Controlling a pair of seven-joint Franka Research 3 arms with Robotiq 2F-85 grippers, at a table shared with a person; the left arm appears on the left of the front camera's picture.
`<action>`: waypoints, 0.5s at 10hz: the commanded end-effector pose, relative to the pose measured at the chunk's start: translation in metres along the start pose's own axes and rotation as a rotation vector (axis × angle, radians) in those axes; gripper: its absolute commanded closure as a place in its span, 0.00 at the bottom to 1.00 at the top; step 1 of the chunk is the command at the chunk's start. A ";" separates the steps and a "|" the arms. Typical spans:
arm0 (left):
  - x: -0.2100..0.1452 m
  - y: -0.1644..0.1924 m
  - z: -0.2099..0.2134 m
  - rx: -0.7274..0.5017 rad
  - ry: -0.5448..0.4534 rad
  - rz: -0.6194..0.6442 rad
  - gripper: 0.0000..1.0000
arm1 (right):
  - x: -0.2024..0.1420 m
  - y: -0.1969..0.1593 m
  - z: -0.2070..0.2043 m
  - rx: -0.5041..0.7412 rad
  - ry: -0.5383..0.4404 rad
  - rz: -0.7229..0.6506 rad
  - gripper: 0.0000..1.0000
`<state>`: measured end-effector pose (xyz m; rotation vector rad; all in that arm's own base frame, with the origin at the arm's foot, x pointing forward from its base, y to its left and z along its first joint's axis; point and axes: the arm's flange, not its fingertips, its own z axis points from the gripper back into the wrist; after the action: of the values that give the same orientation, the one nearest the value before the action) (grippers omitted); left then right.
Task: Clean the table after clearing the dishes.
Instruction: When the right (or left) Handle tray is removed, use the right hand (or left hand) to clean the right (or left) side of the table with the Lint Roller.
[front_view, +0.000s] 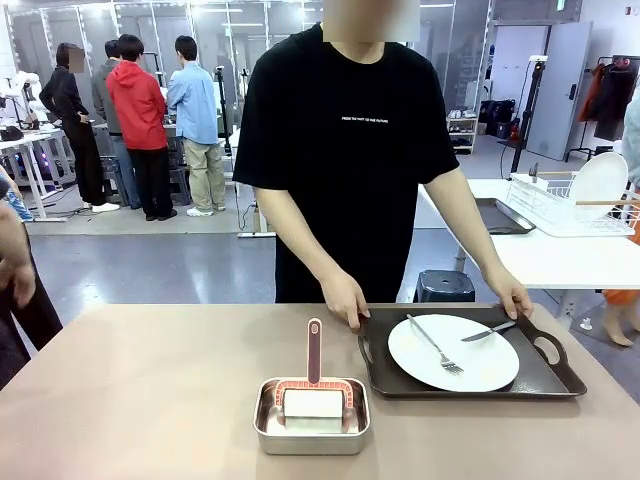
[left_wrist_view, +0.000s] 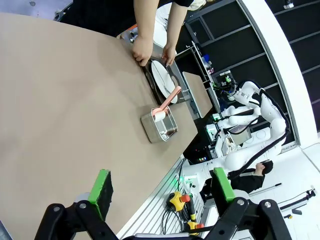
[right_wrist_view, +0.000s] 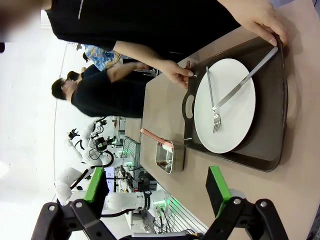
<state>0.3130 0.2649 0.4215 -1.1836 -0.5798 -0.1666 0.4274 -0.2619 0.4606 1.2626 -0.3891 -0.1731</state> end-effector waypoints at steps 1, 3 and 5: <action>-0.003 -0.004 -0.001 0.009 -0.011 -0.009 0.00 | -0.001 0.003 0.000 0.004 -0.001 0.004 0.00; -0.003 -0.004 -0.001 0.009 -0.011 -0.009 0.00 | -0.001 0.003 0.000 0.004 -0.001 0.004 0.00; -0.003 -0.004 -0.001 0.009 -0.011 -0.009 0.00 | -0.001 0.003 0.000 0.004 -0.001 0.004 0.00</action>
<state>0.3130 0.2649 0.4215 -1.1836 -0.5798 -0.1666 0.4274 -0.2619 0.4606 1.2626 -0.3891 -0.1731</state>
